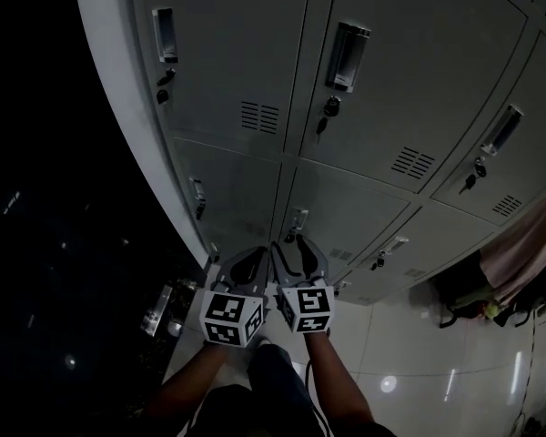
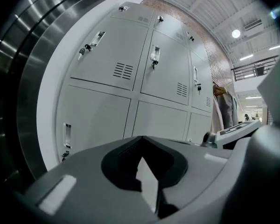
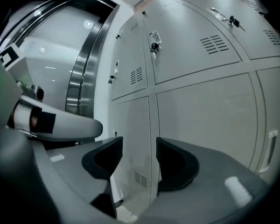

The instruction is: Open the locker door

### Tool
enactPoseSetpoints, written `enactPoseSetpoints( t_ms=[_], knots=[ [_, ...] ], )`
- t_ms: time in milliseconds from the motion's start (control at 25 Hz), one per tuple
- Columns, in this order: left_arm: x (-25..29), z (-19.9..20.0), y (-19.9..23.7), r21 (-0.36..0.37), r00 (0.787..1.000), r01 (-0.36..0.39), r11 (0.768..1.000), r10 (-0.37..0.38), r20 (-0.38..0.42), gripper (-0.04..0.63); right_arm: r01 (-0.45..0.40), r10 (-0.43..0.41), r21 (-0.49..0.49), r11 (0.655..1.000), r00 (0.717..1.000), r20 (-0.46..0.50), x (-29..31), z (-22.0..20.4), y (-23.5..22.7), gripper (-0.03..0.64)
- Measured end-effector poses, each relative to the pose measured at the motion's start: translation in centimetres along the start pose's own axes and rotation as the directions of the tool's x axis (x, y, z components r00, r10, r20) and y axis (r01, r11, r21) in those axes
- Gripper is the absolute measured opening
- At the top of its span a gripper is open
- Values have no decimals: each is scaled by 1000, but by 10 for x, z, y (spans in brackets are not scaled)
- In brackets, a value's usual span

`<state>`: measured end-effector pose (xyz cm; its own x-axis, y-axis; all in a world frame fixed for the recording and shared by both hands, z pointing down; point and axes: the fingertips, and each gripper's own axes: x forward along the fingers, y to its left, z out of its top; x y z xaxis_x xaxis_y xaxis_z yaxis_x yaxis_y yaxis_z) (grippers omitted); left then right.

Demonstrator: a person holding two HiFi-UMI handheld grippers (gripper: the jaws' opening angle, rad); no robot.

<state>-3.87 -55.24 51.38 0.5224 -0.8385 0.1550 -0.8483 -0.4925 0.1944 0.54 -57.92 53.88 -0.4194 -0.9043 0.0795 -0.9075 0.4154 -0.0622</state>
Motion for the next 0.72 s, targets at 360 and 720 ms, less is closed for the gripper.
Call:
enactPoseSetpoints(
  t_ms=[360,720],
  knots=[
    [36,-23,27,-9,1000,0,1000,0,21,5,10,-10,16,1000,1000,-18,45,-40,-23,266],
    [57,-31,45,13,1000,-6,1000,6,26,5,18,-15,73,997,999,-35,83,-63,-39,327]
  ],
)
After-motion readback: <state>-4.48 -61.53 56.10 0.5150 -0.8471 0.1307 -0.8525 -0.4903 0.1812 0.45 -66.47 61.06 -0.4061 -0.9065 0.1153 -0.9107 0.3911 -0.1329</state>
